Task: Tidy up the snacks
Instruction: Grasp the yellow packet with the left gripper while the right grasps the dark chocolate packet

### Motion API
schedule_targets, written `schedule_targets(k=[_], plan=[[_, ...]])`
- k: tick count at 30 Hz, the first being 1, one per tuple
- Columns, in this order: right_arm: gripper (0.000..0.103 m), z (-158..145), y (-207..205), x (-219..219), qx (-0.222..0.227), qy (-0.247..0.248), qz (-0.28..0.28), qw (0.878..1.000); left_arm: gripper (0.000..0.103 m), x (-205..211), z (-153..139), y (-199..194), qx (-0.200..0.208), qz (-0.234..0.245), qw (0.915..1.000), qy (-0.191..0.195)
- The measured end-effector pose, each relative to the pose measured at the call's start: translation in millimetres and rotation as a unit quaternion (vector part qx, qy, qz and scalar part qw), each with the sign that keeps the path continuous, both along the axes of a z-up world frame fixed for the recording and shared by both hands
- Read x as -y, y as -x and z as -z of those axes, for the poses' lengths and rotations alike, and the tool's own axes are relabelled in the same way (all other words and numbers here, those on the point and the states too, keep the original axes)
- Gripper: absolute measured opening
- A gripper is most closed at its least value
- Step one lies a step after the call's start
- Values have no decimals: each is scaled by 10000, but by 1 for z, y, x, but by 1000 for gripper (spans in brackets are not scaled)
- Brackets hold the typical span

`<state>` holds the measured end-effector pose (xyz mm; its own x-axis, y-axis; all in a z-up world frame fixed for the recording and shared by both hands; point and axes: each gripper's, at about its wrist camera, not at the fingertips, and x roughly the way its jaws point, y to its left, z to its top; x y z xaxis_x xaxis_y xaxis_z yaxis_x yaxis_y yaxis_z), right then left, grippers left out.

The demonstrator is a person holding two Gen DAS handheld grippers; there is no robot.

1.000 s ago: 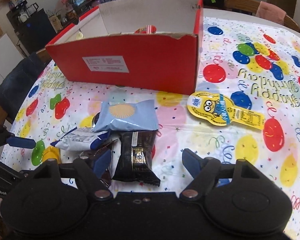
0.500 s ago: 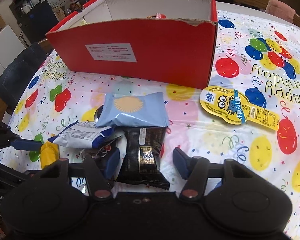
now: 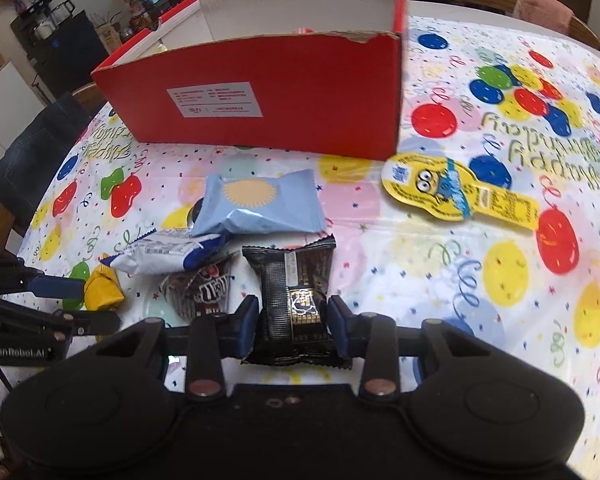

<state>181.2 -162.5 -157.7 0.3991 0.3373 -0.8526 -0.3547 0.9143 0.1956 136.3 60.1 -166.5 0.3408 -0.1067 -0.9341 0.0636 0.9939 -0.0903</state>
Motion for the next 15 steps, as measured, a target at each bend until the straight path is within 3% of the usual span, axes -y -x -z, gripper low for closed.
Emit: schedule_targets(k=[5,15], plan=[[32,-4,11,9,-31,-149,142,9998,51,-14,0,6,-20,-333,9988,348],[31,-18,36,8,119,-198,129,9996,51,-27,-7,27,97,-717,9959,541]])
